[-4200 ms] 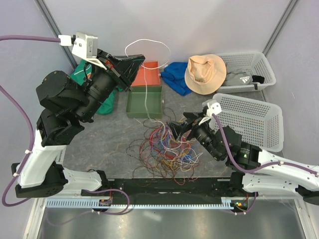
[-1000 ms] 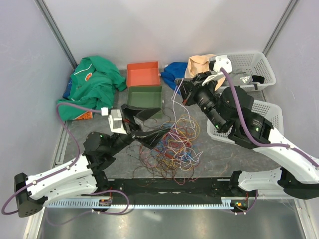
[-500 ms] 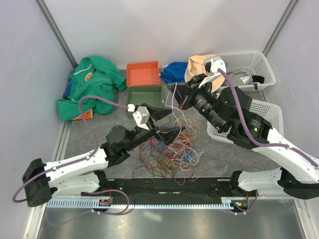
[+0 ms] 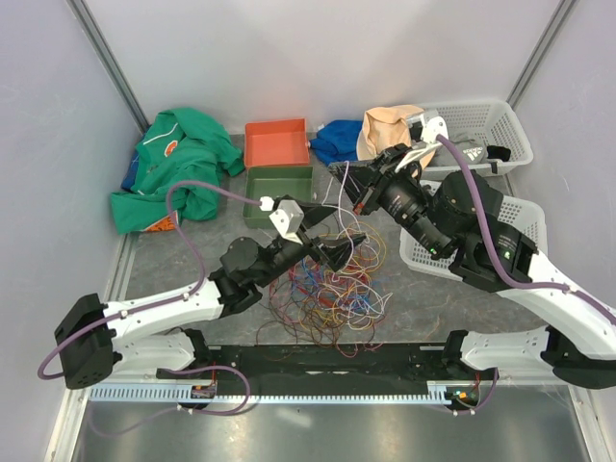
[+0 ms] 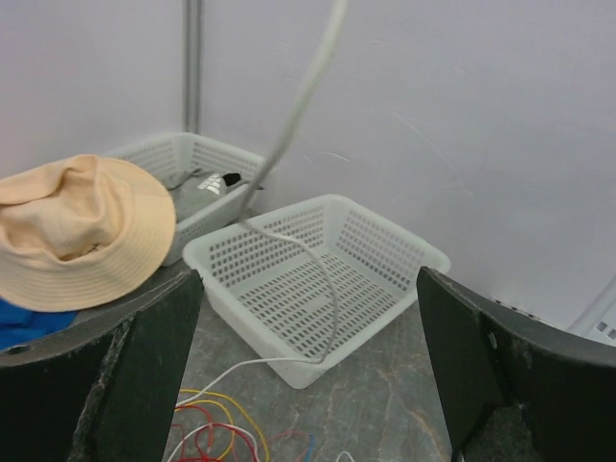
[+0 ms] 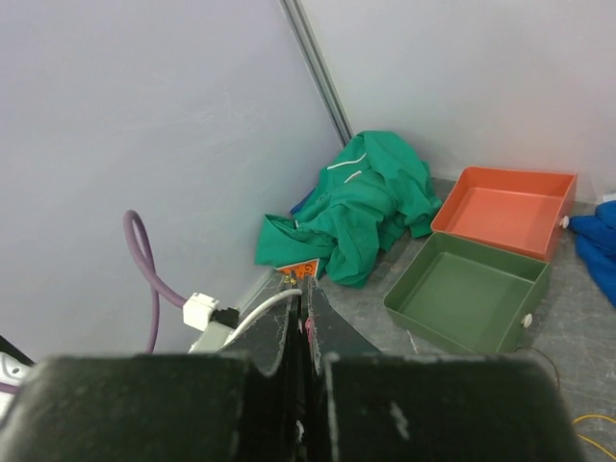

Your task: Untangle the cables

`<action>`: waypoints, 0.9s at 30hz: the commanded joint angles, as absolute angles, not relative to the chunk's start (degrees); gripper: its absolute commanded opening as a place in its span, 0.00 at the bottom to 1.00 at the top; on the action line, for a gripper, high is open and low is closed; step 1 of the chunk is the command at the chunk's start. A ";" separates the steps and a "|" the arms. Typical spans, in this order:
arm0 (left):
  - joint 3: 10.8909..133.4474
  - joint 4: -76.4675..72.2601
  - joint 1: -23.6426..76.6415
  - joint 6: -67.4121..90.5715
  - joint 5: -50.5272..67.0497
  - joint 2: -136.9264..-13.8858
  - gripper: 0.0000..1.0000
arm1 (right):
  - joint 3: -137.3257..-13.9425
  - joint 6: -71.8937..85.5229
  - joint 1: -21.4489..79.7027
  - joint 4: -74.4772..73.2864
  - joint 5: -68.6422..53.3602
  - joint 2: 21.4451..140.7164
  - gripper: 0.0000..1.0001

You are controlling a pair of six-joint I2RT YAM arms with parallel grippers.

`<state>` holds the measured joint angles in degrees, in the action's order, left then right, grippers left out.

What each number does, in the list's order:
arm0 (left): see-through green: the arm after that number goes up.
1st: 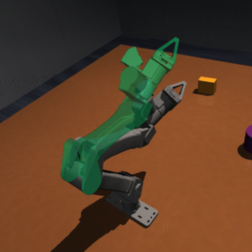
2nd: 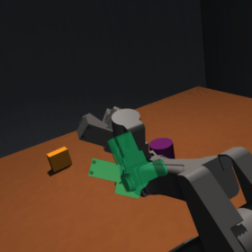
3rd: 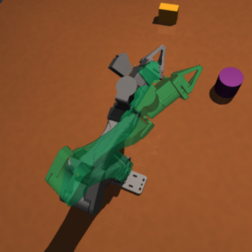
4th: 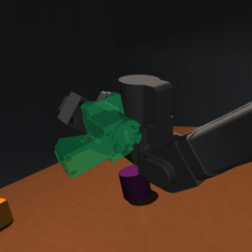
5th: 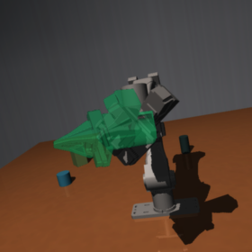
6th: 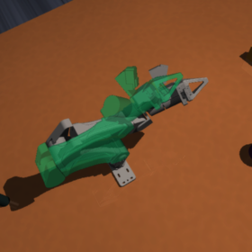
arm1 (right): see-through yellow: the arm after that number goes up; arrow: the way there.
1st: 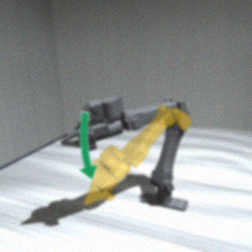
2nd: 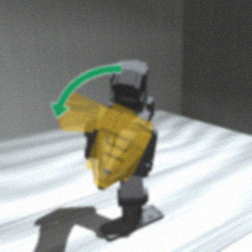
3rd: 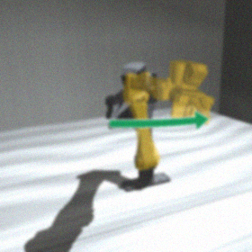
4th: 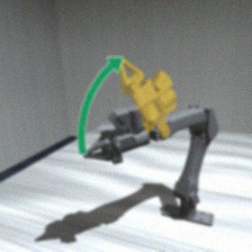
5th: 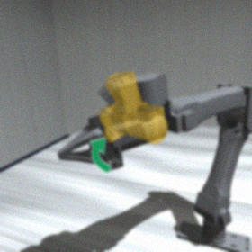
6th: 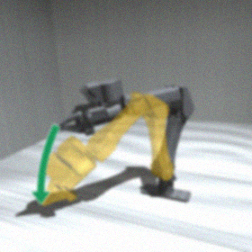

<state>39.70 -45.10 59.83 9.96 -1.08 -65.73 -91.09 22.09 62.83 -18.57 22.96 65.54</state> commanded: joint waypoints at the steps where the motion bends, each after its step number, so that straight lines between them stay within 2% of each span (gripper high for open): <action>1: 37.71 -45.62 59.50 3.70 -8.78 -60.05 1.00 | -90.62 20.48 62.93 -17.67 24.96 63.55 0.00; 9: 31.03 -41.93 55.29 1.40 -3.88 -45.72 1.00 | -90.79 20.57 62.93 -17.67 25.31 63.37 0.00; 13: 29.97 -37.72 52.65 3.68 11.13 -40.17 1.00 | -90.88 20.74 62.93 -17.84 25.31 63.28 0.00; 16: 32.78 -33.23 52.47 5.09 22.65 -41.04 1.00 | -91.14 20.92 62.93 -17.75 25.14 63.46 0.00; 19: 34.10 -35.14 52.56 8.68 33.28 -43.58 1.00 | -91.14 21.27 62.93 -17.84 25.05 63.54 0.00; 27: 33.14 -44.20 52.47 11.25 32.00 -52.99 1.00 | -90.88 23.11 62.93 -17.75 23.21 64.33 0.00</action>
